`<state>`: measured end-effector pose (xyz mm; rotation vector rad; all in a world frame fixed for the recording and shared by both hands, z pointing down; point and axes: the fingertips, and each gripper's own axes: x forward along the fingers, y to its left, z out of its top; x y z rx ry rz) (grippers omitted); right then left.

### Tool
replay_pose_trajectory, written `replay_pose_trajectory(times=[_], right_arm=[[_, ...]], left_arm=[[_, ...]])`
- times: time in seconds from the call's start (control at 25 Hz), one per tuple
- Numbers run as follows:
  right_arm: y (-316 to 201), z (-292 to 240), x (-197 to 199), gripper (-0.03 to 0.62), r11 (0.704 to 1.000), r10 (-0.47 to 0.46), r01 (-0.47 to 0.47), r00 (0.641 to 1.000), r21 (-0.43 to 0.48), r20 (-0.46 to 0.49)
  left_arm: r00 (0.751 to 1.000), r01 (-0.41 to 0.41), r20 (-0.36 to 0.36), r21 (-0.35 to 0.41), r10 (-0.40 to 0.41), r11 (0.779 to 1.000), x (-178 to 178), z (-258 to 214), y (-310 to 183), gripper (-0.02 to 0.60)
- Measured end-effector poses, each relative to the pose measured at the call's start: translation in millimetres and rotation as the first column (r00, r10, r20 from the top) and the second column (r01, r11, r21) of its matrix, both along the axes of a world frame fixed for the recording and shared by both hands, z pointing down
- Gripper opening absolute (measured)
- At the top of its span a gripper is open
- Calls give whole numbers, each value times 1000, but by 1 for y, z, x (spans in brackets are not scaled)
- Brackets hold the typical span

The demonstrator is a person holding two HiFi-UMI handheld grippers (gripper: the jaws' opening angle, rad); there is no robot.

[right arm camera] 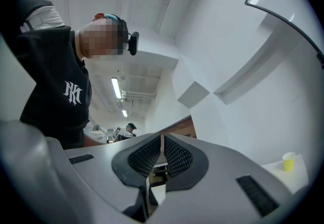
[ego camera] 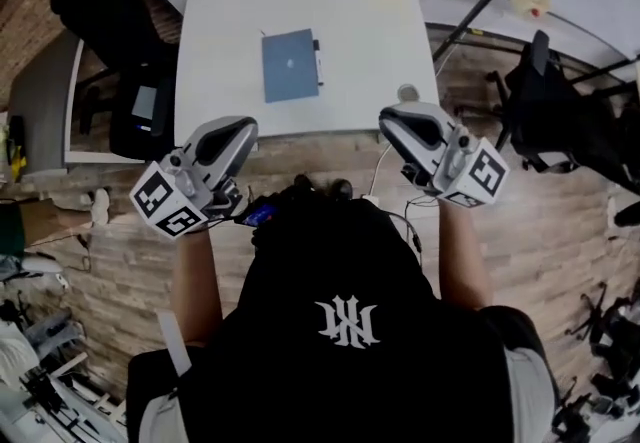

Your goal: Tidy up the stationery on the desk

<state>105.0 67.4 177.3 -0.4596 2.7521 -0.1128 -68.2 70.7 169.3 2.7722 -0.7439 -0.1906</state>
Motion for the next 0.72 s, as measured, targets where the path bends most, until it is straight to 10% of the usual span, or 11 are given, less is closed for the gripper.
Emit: replay_pose_trajectory(times=[0.72], right_arm=[[155, 62, -99, 49, 972, 2, -17, 998, -234, -65]], left_arm=[[996, -93, -22, -136, 91, 986, -47, 69, 145, 2]])
